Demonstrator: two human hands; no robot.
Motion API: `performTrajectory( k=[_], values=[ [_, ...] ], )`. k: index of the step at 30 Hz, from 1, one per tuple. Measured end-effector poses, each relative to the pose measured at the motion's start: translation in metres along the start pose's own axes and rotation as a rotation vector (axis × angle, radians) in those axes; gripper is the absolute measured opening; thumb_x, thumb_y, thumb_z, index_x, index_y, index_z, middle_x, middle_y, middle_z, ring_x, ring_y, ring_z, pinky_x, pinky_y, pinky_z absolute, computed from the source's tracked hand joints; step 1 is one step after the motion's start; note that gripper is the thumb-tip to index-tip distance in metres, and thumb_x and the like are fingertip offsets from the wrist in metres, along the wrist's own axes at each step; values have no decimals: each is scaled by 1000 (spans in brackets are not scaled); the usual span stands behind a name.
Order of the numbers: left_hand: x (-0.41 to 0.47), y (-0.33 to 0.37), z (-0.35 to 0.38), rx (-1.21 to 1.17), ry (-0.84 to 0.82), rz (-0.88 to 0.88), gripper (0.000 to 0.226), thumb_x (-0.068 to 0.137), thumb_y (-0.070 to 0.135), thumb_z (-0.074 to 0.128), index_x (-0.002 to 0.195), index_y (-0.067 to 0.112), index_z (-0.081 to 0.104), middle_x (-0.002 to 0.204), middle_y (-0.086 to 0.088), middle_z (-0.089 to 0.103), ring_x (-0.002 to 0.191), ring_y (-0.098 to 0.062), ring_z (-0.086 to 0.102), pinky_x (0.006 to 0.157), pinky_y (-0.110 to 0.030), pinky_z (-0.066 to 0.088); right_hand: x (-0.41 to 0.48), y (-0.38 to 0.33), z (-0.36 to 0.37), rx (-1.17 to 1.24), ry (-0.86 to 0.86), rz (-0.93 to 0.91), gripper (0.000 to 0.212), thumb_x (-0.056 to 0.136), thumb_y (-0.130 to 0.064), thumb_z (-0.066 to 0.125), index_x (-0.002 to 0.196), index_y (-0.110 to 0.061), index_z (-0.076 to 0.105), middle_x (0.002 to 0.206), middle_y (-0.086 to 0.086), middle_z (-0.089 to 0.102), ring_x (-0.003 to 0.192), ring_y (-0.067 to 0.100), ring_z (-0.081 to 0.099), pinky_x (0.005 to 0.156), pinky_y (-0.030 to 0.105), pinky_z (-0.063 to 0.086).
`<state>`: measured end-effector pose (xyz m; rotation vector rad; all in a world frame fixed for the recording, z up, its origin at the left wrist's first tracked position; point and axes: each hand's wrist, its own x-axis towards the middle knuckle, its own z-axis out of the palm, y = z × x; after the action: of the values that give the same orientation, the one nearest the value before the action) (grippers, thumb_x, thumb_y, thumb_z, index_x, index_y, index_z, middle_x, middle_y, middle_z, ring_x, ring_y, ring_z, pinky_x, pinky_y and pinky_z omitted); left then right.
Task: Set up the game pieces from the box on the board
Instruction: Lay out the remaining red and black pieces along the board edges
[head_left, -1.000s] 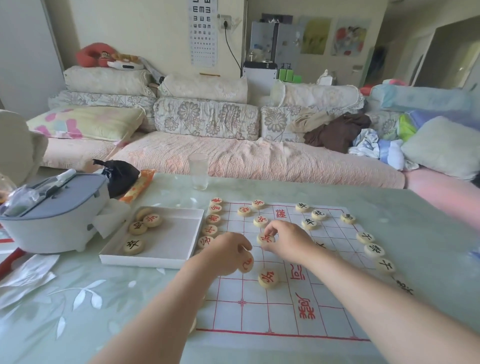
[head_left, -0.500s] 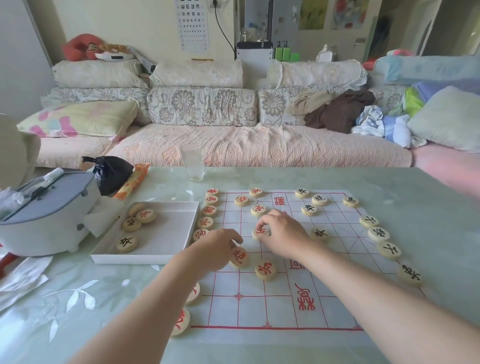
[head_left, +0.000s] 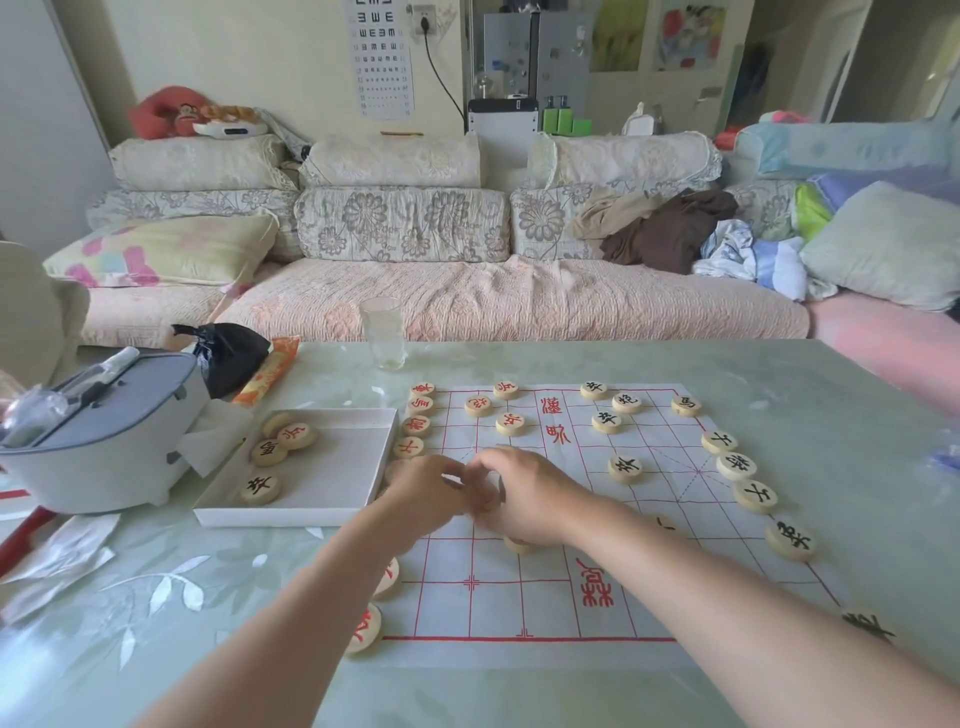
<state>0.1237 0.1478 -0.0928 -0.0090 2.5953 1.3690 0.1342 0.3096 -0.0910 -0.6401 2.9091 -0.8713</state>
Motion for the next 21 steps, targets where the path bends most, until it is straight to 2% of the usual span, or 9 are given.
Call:
performTrajectory(
  k=[2, 4, 6, 10, 13, 15, 17, 21],
  values=[
    [-4, 2, -6, -59, 29, -8, 37, 74, 27, 78, 107, 19, 65, 74, 8, 70, 61, -6, 62, 53, -20, 42, -5, -4, -4, 41, 38, -19, 37, 82, -33, 74, 116, -29, 60, 115, -14, 60, 75, -10, 47, 63, 6, 33],
    [-8, 1, -10, -87, 45, 0, 42, 75, 25, 78, 113, 16, 62, 81, 6, 72, 67, -7, 66, 58, -22, 44, -12, -8, -7, 61, 55, -35, 35, 82, -36, 75, 113, -30, 60, 110, -17, 60, 72, -15, 48, 61, 5, 33],
    [-13, 0, -12, -70, 36, 25, 40, 78, 22, 75, 114, 14, 61, 83, 6, 73, 72, -11, 67, 63, -25, 49, -18, -13, -7, 41, 56, -37, 33, 80, -40, 74, 109, -33, 59, 110, -17, 61, 71, -14, 48, 63, 8, 33],
    [-30, -6, -19, 271, 93, 159, 21, 88, 25, 63, 108, 24, 63, 94, 11, 66, 85, -12, 62, 69, -20, 46, -31, -22, -4, -59, 5, -10, 26, 79, -53, 64, 99, -37, 58, 103, -19, 64, 93, 2, 59, 81, 26, 49],
    [-43, -17, -31, 518, 125, 301, 22, 90, 16, 53, 106, 26, 66, 101, 9, 60, 88, -11, 58, 76, -19, 44, -43, -27, 1, -188, -80, -10, 29, 80, -56, 58, 100, -34, 60, 101, -18, 66, 95, 9, 60, 81, 27, 50],
    [-50, -24, -40, 650, 124, 341, 26, 89, 12, 51, 107, 24, 65, 106, 6, 57, 94, -13, 56, 80, -24, 46, -46, -32, 5, -219, -85, -32, 29, 80, -54, 58, 98, -32, 61, 100, -16, 67, 94, 10, 60, 81, 28, 49],
    [-55, -29, -47, 702, 129, 337, 25, 88, 13, 52, 107, 23, 65, 106, 6, 56, 98, -16, 55, 81, -29, 48, -47, -36, 9, -238, -72, -52, 25, 79, -54, 57, 92, -33, 60, 98, -15, 67, 93, 11, 60, 83, 29, 50],
    [-64, -36, -57, 701, 140, 326, 22, 91, 20, 55, 110, 27, 63, 104, 6, 54, 97, -16, 54, 77, -27, 44, -49, -37, 16, -293, -145, -48, 25, 80, -55, 55, 87, -32, 63, 101, -14, 62, 96, 12, 59, 86, 31, 51]
  ],
)
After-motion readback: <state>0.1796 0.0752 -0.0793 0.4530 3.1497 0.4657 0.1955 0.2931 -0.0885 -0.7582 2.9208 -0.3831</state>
